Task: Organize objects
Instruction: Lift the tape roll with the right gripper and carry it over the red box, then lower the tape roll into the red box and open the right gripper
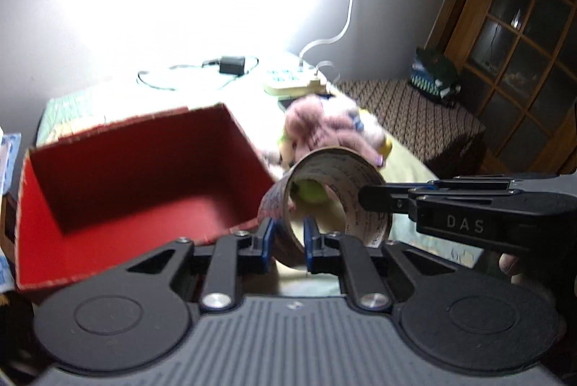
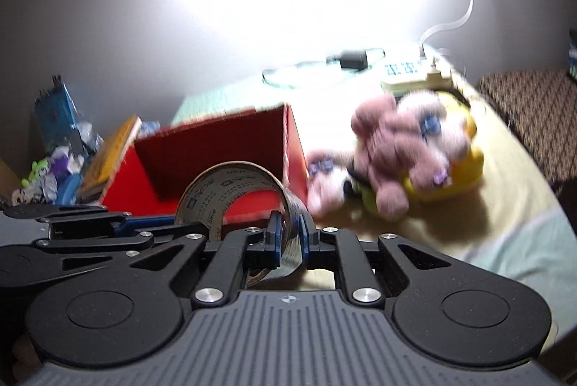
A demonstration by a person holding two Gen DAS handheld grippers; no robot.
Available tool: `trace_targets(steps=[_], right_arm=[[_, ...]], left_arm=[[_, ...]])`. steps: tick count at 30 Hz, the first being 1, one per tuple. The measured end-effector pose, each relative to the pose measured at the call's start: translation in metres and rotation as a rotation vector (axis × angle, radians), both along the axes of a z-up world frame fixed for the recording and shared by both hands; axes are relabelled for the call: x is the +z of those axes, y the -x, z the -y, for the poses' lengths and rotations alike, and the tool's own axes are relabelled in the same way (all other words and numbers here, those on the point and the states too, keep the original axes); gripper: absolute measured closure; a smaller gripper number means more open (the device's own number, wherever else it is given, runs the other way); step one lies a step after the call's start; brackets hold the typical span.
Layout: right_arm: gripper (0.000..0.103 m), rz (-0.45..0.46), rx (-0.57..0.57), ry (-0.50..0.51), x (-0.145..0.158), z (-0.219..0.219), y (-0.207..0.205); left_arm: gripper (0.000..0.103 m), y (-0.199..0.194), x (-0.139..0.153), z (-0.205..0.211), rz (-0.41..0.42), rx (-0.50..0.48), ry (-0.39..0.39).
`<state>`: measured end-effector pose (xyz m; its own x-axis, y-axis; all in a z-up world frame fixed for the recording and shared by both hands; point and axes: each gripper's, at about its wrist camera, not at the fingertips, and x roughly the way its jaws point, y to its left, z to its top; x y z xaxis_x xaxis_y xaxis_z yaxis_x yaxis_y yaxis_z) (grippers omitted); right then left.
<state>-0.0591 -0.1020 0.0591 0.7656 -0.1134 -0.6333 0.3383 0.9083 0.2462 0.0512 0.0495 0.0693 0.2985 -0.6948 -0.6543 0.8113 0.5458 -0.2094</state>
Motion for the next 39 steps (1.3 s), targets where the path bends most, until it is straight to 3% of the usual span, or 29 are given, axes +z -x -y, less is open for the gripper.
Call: trace_targets(steps=[6,9,14,22,30,36,39], right_arm=[[0.092,0.083,0.048,0.075,0.016,-0.004,-0.042],[0.092,0.077,0.078,0.077,0.013,-0.003,-0.067],[0.092,0.006,0.112,0.042,-0.012,0.003,-0.11],[0.093,-0.125,0.152,0.069,-0.06,0.006,-0.16],[0.093,-0.22,0.206,0.124,-0.081,0.001,-0.186],[0.095,-0.236,0.232,0.206,-0.086,-0.001,-0.195],[0.087,-0.252,0.243,0.235,-0.086,-0.002,-0.198]], left_arm=[[0.093,-0.038,0.025,-0.004,0.057,0.075,0.038],[0.094,-0.065,0.02,-0.004,0.033,0.116,0.028],[0.094,-0.109,-0.018,0.006,-0.049,0.155,-0.024],[0.094,-0.149,-0.086,0.015,-0.178,0.211,-0.091],[0.094,-0.17,-0.109,0.024,-0.239,0.24,-0.146],[0.093,-0.178,-0.125,0.03,-0.314,0.243,-0.16],[0.093,-0.179,-0.125,0.03,-0.312,0.253,-0.162]])
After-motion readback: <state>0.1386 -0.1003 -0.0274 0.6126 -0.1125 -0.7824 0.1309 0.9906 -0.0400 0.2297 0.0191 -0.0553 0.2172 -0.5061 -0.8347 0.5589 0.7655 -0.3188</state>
